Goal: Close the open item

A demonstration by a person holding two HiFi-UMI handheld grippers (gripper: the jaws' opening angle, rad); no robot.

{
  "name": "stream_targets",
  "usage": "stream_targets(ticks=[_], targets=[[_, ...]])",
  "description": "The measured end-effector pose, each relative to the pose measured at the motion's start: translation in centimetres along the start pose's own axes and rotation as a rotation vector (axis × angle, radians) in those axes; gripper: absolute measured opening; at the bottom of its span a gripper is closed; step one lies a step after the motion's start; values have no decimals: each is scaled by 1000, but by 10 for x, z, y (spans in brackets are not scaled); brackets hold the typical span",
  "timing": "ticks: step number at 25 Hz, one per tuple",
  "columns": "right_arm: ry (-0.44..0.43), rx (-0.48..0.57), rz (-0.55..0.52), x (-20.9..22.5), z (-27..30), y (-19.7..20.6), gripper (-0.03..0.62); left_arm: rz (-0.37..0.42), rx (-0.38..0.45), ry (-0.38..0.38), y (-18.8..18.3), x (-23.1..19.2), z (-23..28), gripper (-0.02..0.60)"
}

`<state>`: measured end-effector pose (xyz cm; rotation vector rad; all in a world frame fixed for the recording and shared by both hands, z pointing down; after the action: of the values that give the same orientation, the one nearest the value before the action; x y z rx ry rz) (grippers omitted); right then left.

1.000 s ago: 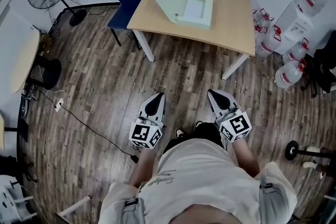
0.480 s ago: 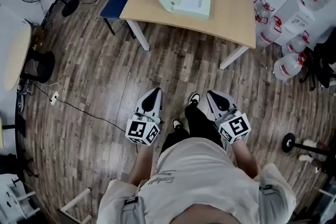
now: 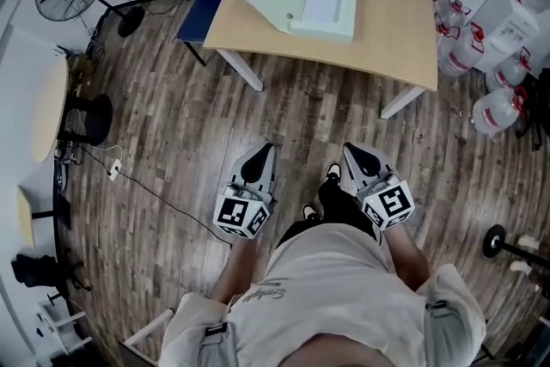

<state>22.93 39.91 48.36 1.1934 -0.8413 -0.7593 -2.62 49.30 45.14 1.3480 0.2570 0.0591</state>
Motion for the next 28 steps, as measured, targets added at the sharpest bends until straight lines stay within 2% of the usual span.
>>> stream_targets(ticks=[5, 10, 14, 19, 24, 28], targets=[[23, 30, 37, 51, 24, -3, -11, 26, 11, 51, -23, -4, 55, 17], [2, 35, 15, 94, 58, -20, -11, 28, 42, 20, -42, -22, 93, 17], [-59, 17, -5, 104, 81, -26, -11, 17, 56, -31, -40, -30, 103, 17], [-87, -47, -22, 116, 110, -23, -11, -60, 3, -67, -23, -50, 117, 17], [-102, -109, 9, 126, 153, -17, -11, -80, -8, -70, -21, -84, 137, 17], [-79, -95, -24, 126, 199, -39, -11, -118, -10, -45, -23, -131, 162, 17]])
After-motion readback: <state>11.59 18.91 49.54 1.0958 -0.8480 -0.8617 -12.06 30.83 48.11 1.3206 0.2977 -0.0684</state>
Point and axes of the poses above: the fingertips, and each gripper's own axes: z forward along the fingers, x to its right, y out of its underside, the point moved 9 cm from there along -z, backward along the fingers, and after that the axes turned 3 degrees about -x, right-handed, at the moved point
